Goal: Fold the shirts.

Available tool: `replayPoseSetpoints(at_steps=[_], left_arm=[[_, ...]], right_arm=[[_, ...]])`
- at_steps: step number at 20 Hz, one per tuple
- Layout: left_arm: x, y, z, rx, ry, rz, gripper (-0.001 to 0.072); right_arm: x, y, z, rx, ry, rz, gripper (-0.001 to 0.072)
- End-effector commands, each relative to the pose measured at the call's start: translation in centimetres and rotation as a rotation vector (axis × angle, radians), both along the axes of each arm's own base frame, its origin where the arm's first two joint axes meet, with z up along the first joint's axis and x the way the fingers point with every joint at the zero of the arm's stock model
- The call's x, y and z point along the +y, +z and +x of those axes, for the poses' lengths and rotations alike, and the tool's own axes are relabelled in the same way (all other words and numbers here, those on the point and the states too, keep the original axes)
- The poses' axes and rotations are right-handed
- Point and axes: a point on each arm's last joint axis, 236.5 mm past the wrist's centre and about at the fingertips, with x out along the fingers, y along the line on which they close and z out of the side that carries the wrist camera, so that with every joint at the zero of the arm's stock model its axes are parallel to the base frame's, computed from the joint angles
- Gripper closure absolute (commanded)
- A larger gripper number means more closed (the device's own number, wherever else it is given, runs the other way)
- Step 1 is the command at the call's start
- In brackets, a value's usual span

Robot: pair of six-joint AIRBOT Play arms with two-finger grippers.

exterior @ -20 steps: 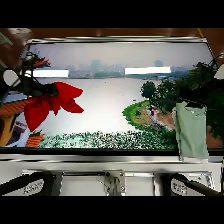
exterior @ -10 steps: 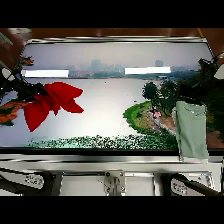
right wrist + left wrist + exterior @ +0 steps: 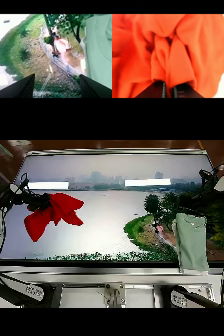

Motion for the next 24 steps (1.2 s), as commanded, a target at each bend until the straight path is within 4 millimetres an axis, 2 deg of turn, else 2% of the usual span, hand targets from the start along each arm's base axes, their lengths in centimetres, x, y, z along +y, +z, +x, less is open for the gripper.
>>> replayPoseSetpoints(at_steps=[1, 3, 5, 7, 9, 10, 12, 15, 16, 19, 20, 21, 22, 23, 24], left_arm=[[-5.2, 4.4, -0.5, -0.094, -0.231, -0.033, 0.0664], [-9.7, 8.8, -3.2, -0.129, -0.422, -0.008, 0.0664], [-14.3, 13.9, -5.9, -0.201, -0.546, 0.005, 0.0664], [-20.1, 19.4, -9.0, -0.323, -0.667, 0.001, 0.0664], [-25.2, 22.2, -12.5, -0.371, -0.757, -0.035, 0.0664], [-27.5, 22.6, -14.0, -0.366, -0.791, -0.062, 0.0664], [-32.5, 22.0, -17.1, -0.348, -0.898, -0.098, 0.0664], [-38.9, 18.7, -20.1, -0.315, -0.972, -0.147, 0.0663], [-40.5, 16.9, -20.8, -0.292, -0.998, -0.150, 0.0663], [-44.2, 11.4, -22.5, -0.173, -1.004, -0.185, 0.0662], [-45.5, 10.0, -23.1, -0.141, -1.006, -0.213, 0.0629], [-46.5, 8.7, -23.6, -0.102, -1.001, -0.243, 0.0372], [-46.8, 7.7, -23.8, -0.062, -0.984, -0.259, 0.0067], [-46.1, 7.0, -23.6, -0.010, -0.949, -0.261, -0.0003], [-44.7, 6.9, -23.2, 0.022, -0.938, -0.257, -0.0002]], right_arm=[[-0.3, 0.1, 0.6, -0.025, 0.004, -0.017, 0.0057], [-0.6, 0.4, 1.3, -0.060, 0.020, -0.036, 0.0057], [-0.3, 0.5, 0.6, -0.041, 0.035, -0.033, 0.0057], [0.1, 1.6, -0.4, -0.040, 0.060, -0.036, 0.0057], [-0.2, 3.5, -1.3, -0.076, 0.072, -0.064, 0.0057], [-0.5, 4.8, -1.8, -0.107, 0.076, -0.087, 0.0057], [-1.2, 7.5, -2.9, -0.174, 0.078, -0.143, 0.0057], [-1.9, 10.3, -4.8, -0.230, 0.067, -0.196, 0.0057], [-1.8, 10.5, -5.7, -0.215, 0.069, -0.192, 0.0057], [-0.7, 8.9, -8.1, -0.101, 0.089, -0.140, 0.0057], [-0.5, 8.2, -8.2, -0.085, 0.090, -0.130, 0.0057], [-0.2, 7.3, -8.3, -0.070, 0.092, -0.115, 0.0057], [0.1, 6.1, -8.3, -0.055, 0.095, -0.099, 0.0057], [0.7, 4.7, -8.3, -0.042, 0.099, -0.072, 0.0056], [1.3, 3.3, -8.3, -0.031, 0.103, -0.042, 0.0055]])
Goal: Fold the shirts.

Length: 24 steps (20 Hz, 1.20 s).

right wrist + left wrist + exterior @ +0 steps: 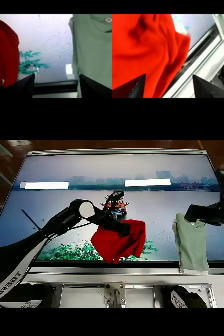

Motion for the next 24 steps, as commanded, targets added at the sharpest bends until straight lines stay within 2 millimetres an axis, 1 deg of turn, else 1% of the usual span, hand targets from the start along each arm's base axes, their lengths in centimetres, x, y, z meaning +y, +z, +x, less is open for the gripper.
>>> replayPoseSetpoints(at_steps=[1, 2, 3, 5, 6, 7, 8, 9, 10, 11, 12, 14, 16, 18, 20, 22, 24], left_arm=[[2.0, -1.8, 0.1, 0.138, 0.045, 0.036, -0.0002], [4.3, -1.1, 1.1, 0.151, 0.060, 0.045, -0.0002], [7.3, -0.5, 2.3, 0.154, 0.082, 0.067, -0.0001], [14.4, 0.0, 4.0, 0.167, 0.160, 0.152, -0.0001], [17.4, -0.2, 4.1, 0.190, 0.212, 0.172, -0.0001], [19.5, -0.7, 3.8, 0.220, 0.262, 0.174, -0.0002], [21.2, -1.7, 2.9, 0.260, 0.300, 0.180, -0.0002], [22.2, -3.2, 1.3, 0.318, 0.327, 0.182, -0.0003], [22.3, -4.7, -0.4, 0.382, 0.346, 0.166, -0.0003], [21.7, -6.0, -1.6, 0.428, 0.350, 0.134, -0.0003], [20.6, -7.0, -2.2, 0.455, 0.361, 0.086, -0.0004], [18.6, -9.0, -2.4, 0.474, 0.406, 0.015, -0.0003], [17.3, -10.8, -2.7, 0.483, 0.406, 0.028, -0.0003], [15.8, -12.5, -2.9, 0.502, 0.407, 0.038, -0.0003], [14.4, -14.1, -2.8, 0.525, 0.432, 0.028, -0.0003], [13.5, -15.3, -2.4, 0.527, 0.456, 0.018, -0.0003], [13.1, -16.1, -1.6, 0.519, 0.497, 0.009, -0.0002]], right_arm=[[1.8, -4.0, -0.3, 0.043, 0.013, 0.080, 0.0052], [2.0, -5.1, -0.2, 0.043, 0.010, 0.092, 0.0045], [2.1, -6.2, 0.1, 0.038, 0.004, 0.096, 0.0045], [2.3, -8.1, 0.2, 0.036, -0.003, 0.109, 0.0045], [2.3, -9.0, 0.0, 0.041, -0.007, 0.111, 0.0045], [2.4, -10.0, -0.1, 0.047, -0.010, 0.115, 0.0045], [2.5, -11.0, -0.3, 0.052, -0.010, 0.120, 0.0046], [2.8, -12.1, -0.6, 0.061, -0.011, 0.132, 0.0046], [3.6, -13.0, -0.8, 0.076, 0.002, 0.163, 0.0046], [4.9, -14.0, -1.1, 0.102, 0.022, 0.220, 0.0046], [6.5, -14.8, -1.4, 0.132, 0.042, 0.288, 0.0045], [8.8, -15.8, -1.5, 0.185, 0.067, 0.401, 0.0045], [10.4, -16.6, -1.9, 0.243, 0.080, 0.481, 0.0046], [11.1, -17.3, -2.5, 0.291, 0.093, 0.518, 0.0046], [11.2, -17.6, -2.8, 0.312, 0.093, 0.523, 0.0046], [11.3, -17.5, -3.1, 0.325, 0.098, 0.529, 0.0046], [11.5, -17.4, -3.7, 0.350, 0.106, 0.538, 0.0046]])
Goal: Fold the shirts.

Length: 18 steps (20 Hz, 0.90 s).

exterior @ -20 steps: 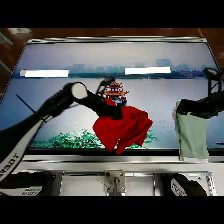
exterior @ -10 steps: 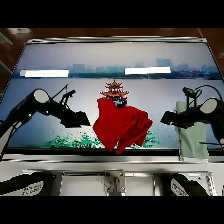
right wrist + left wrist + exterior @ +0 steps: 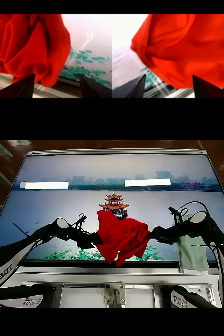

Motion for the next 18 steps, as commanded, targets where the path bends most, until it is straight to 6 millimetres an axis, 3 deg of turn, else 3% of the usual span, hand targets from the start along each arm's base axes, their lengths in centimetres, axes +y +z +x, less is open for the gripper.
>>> replayPoseSetpoints(at_steps=[1, 2, 4, 6, 8, 11, 13, 14, 16, 17, 18], left_arm=[[-1.0, -2.0, 1.4, -0.015, 0.082, 0.006, 0.0001], [-1.0, -2.2, 1.7, -0.012, 0.098, 0.007, 0.0080], [-1.0, -2.5, 2.3, -0.020, 0.126, 0.007, 0.0402], [-1.0, -2.3, 2.7, -0.032, 0.129, 0.005, 0.0471], [-1.2, -1.7, 2.9, -0.074, 0.086, -0.007, 0.0650], [-1.6, -0.6, 3.8, -0.119, 0.071, -0.024, 0.0663], [-1.9, 0.6, 4.7, -0.159, 0.065, -0.038, 0.0663], [-2.0, 1.2, 5.3, -0.180, 0.064, -0.045, 0.0663], [-1.8, 2.5, 6.4, -0.224, 0.069, -0.057, 0.0664], [-1.5, 3.1, 7.0, -0.241, 0.081, -0.063, 0.0664], [-1.1, 4.0, 7.8, -0.275, 0.083, -0.069, 0.0665]], right_arm=[[0.8, 0.2, -1.1, 0.045, 0.025, 0.039, 0.0046], [1.0, 0.3, -1.4, 0.056, 0.031, 0.048, 0.0046], [1.3, 0.5, -1.5, 0.064, 0.032, 0.066, 0.0045], [1.8, 0.8, -1.2, 0.053, 0.021, 0.088, 0.0035], [2.4, 1.3, -0.3, 0.027, -0.003, 0.121, 0.0035], [3.1, 1.4, 0.9, -0.001, -0.044, 0.147, 0.0037], [3.8, -0.4, 0.0, 0.044, 0.008, 0.101, 0.0040], [4.0, -1.7, -0.6, 0.082, 0.036, 0.058, 0.0125], [3.8, -4.0, -1.4, 0.128, 0.060, -0.052, 0.0555], [3.6, -4.4, -1.2, 0.125, 0.050, -0.082, 0.0640], [3.6, -4.1, -0.8, 0.103, 0.053, -0.084, 0.0643]])
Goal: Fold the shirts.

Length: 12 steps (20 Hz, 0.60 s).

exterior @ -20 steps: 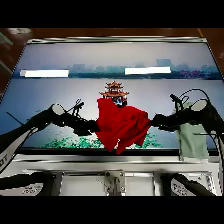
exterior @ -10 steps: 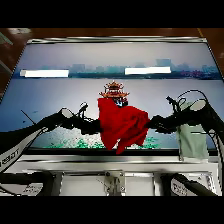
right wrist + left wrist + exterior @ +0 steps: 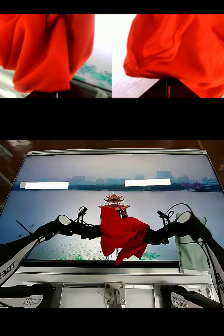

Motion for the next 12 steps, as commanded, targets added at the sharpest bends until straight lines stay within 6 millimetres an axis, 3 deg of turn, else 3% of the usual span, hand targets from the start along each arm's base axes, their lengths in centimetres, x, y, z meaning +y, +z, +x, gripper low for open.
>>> replayPoseSetpoints(at_steps=[1, 2, 4, 6, 7, 8, 10, 11, 12], left_arm=[[0.9, 3.3, 2.6, -0.123, 0.006, -0.021, 0.0665], [1.5, 5.3, 3.8, -0.179, 0.016, -0.031, 0.0666], [2.9, 11.8, 6.5, -0.365, 0.031, -0.041, 0.0665], [4.8, 22.0, 8.3, -0.626, 0.049, -0.063, 0.0666], [6.0, 28.2, 8.5, -0.768, 0.074, -0.077, 0.0665], [7.2, 34.1, 7.9, -0.907, 0.095, -0.090, 0.0665], [10.1, 45.8, 4.6, -1.184, 0.151, -0.103, 0.0665], [11.3, 50.1, 2.6, -1.286, 0.177, -0.106, 0.0665], [12.2, 53.4, 0.5, -1.368, 0.200, -0.108, 0.0665]], right_arm=[[-0.4, -0.5, 0.9, -0.037, 0.025, -0.082, 0.0643], [-0.5, 1.0, 1.8, -0.092, 0.058, -0.080, 0.0643], [-1.2, 6.0, 4.4, -0.273, 0.142, -0.098, 0.0644], [-2.0, 13.7, 7.4, -0.536, 0.202, -0.155, 0.0644], [-2.3, 18.8, 8.5, -0.687, 0.215, -0.186, 0.0644], [-2.6, 23.8, 9.1, -0.827, 0.206, -0.214, 0.0644], [-3.2, 33.9, 8.4, -1.098, 0.163, -0.263, 0.0644], [-3.3, 38.3, 7.3, -1.212, 0.137, -0.271, 0.0644], [-3.2, 41.4, 5.9, -1.285, 0.112, -0.266, 0.0644]])
